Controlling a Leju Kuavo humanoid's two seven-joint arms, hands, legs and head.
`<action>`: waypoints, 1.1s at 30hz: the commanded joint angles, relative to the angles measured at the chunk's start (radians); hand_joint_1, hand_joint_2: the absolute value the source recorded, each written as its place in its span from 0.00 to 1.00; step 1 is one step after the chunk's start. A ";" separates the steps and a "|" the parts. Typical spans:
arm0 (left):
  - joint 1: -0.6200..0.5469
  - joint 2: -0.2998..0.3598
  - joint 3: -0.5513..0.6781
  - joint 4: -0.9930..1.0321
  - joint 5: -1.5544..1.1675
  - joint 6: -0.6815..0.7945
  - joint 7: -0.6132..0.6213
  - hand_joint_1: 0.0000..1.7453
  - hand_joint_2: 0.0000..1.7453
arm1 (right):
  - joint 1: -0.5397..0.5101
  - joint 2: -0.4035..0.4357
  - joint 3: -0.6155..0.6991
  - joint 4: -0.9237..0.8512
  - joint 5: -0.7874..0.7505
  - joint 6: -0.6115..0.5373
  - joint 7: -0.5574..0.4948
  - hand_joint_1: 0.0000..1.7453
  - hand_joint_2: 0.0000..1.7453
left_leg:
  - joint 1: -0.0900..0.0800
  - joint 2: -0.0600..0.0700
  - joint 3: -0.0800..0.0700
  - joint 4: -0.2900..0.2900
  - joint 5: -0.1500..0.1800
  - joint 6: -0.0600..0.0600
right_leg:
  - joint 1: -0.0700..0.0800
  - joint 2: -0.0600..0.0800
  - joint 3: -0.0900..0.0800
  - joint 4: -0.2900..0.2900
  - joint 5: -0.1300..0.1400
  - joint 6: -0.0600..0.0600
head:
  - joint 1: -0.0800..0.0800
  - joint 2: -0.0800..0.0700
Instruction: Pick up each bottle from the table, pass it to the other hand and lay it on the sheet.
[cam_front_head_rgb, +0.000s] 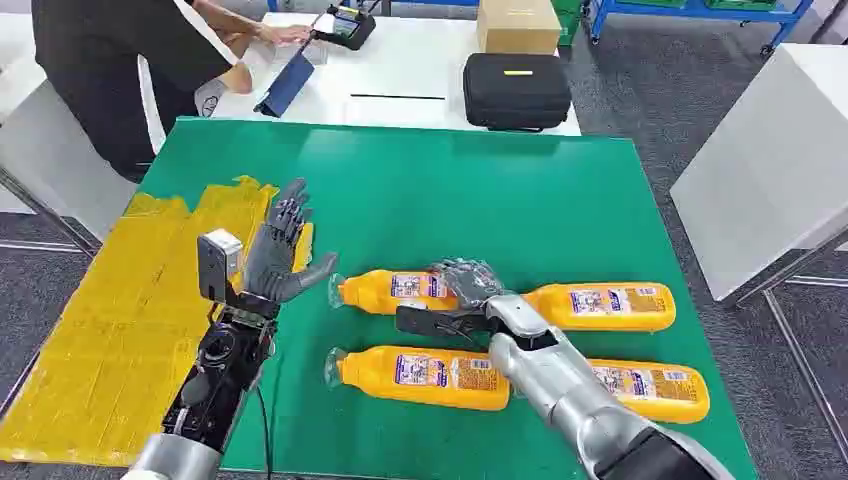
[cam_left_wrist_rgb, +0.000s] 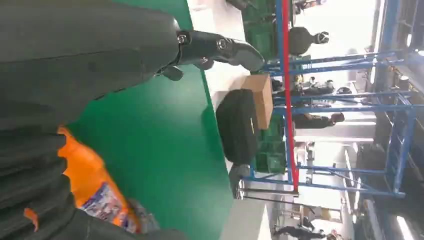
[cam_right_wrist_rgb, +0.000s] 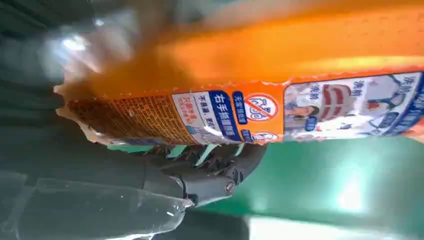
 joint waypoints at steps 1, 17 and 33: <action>0.034 0.020 -0.007 -0.098 -0.025 0.011 0.025 0.00 1.00 | 0.021 0.040 -0.097 -0.121 -0.062 -0.188 -0.007 1.00 1.00 | 0.000 0.003 0.003 0.001 -0.003 -0.002 | 0.001 0.001 0.002 0.001 -0.002 -0.002 | 0.000 0.000; -0.005 0.005 -0.127 -0.093 -0.085 0.038 0.027 0.00 1.00 | 0.326 0.112 -0.349 -0.714 -0.795 -0.068 -0.481 1.00 1.00 | 0.000 -0.004 -0.002 0.001 -0.001 -0.002 | 0.000 -0.005 0.000 0.001 -0.002 -0.002 | 0.000 0.000; -0.040 -0.014 -0.176 -0.079 -0.089 0.026 0.022 0.00 1.00 | 0.227 0.173 -0.194 -0.522 -0.735 -0.020 -0.466 1.00 1.00 | 0.001 0.002 0.000 0.000 -0.001 -0.002 | 0.001 0.000 -0.001 0.000 -0.001 -0.001 | 0.000 0.000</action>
